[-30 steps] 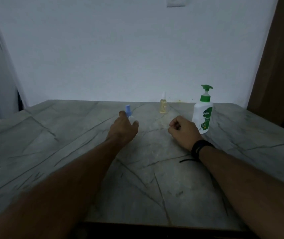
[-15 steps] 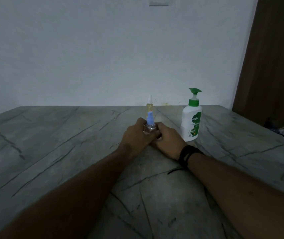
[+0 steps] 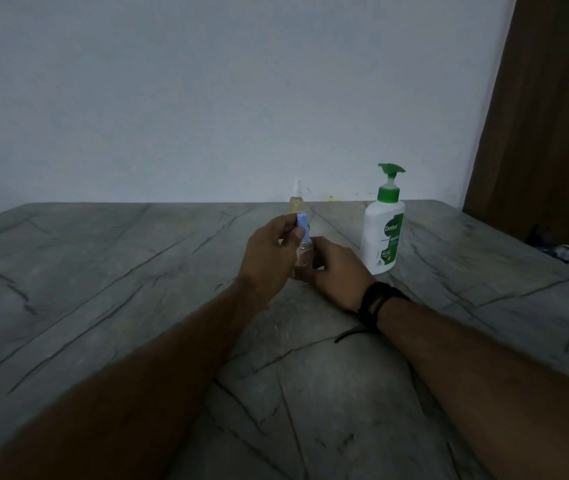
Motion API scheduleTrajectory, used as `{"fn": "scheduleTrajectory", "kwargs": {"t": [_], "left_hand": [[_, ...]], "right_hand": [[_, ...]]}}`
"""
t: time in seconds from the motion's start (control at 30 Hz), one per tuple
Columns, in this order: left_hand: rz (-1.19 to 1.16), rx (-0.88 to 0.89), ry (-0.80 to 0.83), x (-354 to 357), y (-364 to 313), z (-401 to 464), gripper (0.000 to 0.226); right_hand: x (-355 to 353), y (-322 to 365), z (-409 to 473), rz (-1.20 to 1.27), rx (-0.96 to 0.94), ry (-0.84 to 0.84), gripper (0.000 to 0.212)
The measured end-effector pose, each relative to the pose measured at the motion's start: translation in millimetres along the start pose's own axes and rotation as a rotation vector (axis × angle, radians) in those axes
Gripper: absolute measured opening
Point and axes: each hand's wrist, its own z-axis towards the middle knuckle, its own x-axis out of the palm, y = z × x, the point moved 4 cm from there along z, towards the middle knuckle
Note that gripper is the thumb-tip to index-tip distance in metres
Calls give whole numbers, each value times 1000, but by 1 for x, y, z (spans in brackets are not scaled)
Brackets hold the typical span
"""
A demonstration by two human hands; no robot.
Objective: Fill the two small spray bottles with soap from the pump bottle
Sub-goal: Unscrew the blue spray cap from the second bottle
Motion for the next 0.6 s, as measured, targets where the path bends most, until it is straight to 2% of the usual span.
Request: {"fn": "scheduleTrajectory", "kwargs": {"t": [0.13,0.27,0.33,0.43,0.6], "left_hand": [[-80,-71,-73,-4,-2,3,32],[-24,-35,71,5,-4,2,27],[-78,-51,45,4,-3,0,29],[-231,-167,-29,0,0,-5,21],[-358,-188,3,-2,2,-6,29]], "right_hand": [[0,1,0,-5,-1,-14,43],[1,2,0,-21,-2,10,50],[1,2,-1,-20,3,12,50],[1,2,-2,-10,7,9,48],[0,1,-1,-36,2,-5,48]]}}
